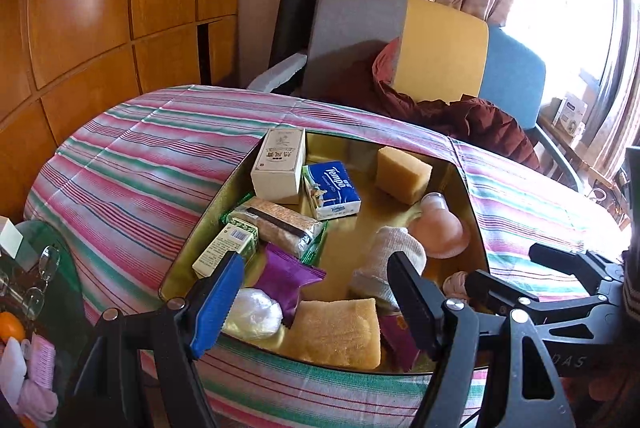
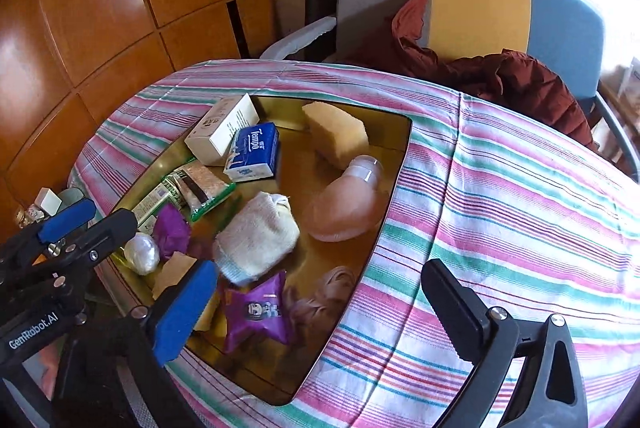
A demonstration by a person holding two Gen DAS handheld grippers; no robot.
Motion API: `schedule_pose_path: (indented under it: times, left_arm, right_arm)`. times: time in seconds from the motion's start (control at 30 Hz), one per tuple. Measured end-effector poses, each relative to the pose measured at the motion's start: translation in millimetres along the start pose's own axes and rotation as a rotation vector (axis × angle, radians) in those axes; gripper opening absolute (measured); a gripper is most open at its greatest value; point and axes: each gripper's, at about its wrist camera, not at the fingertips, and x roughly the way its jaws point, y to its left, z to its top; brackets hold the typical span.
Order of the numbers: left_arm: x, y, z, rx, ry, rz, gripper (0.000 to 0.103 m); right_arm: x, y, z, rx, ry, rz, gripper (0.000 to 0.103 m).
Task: Organize objects
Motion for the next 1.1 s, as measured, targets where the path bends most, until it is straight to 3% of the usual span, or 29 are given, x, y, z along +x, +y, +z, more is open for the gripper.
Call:
schedule_pose_path:
  times: [0.2,0.6,0.87,1.1]
  left_arm:
    - [-5,5,1,-0.011,0.0,0.018,0.076]
    - [-16,14,4,-0.02,-0.017,0.133,0.076]
    - [-21,19,7,-0.041,-0.01,0.112,0.076]
    - [-27,17,8,-0.024,-0.03,0.128,0.076]
  right_arm:
    - [-11,4,2,0.037,-0.03,-0.038,0.103]
    - [-19,12,6,0.079,-0.049,-0.096,0.103]
    - [-18,12,7,0.123,-0.043,-0.135,0.103]
    - [-23,15,9,0.142,-0.066,-0.222,0.103]
